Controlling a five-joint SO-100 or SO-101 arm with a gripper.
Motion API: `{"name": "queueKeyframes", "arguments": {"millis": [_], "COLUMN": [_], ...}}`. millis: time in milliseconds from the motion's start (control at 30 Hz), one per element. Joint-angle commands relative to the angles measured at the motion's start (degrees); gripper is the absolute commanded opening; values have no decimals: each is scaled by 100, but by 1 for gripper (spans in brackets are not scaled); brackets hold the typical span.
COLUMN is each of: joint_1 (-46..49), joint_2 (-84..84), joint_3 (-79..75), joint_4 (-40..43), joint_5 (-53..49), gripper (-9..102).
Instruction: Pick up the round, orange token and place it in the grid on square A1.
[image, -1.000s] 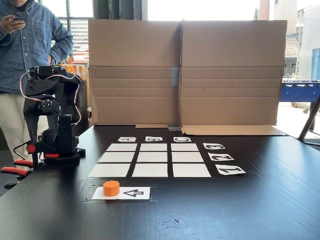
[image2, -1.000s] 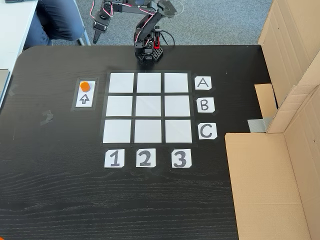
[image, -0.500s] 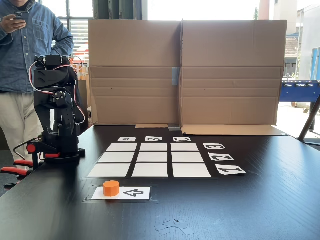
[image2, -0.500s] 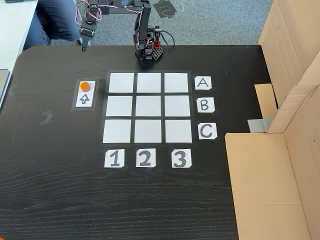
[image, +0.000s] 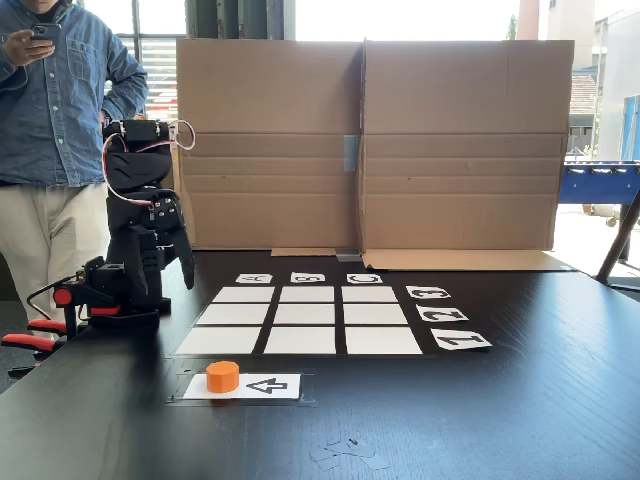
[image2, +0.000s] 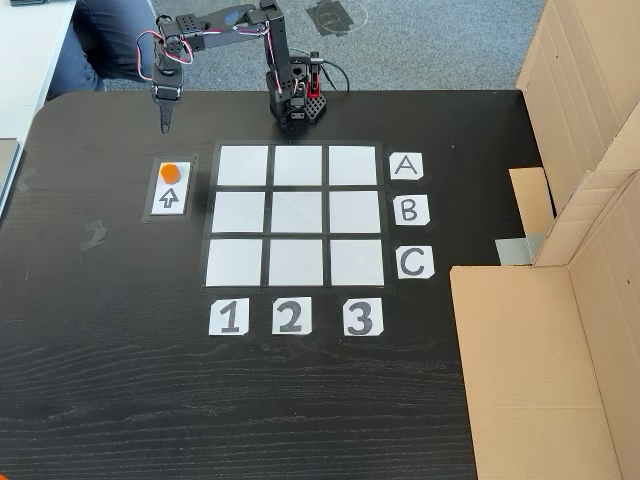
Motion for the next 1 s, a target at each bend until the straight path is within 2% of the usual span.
{"name": "queueKeyframes", "arguments": {"millis": [0, 567, 967], "joint_1": [-158, -765, -844], "joint_2": [-264, -1907, -2874], "joint_3": [-431, -1336, -1828], "joint_4": [-18, -26, -26], "joint_5": [62, 70, 79], "gripper": [23, 26, 26]}}
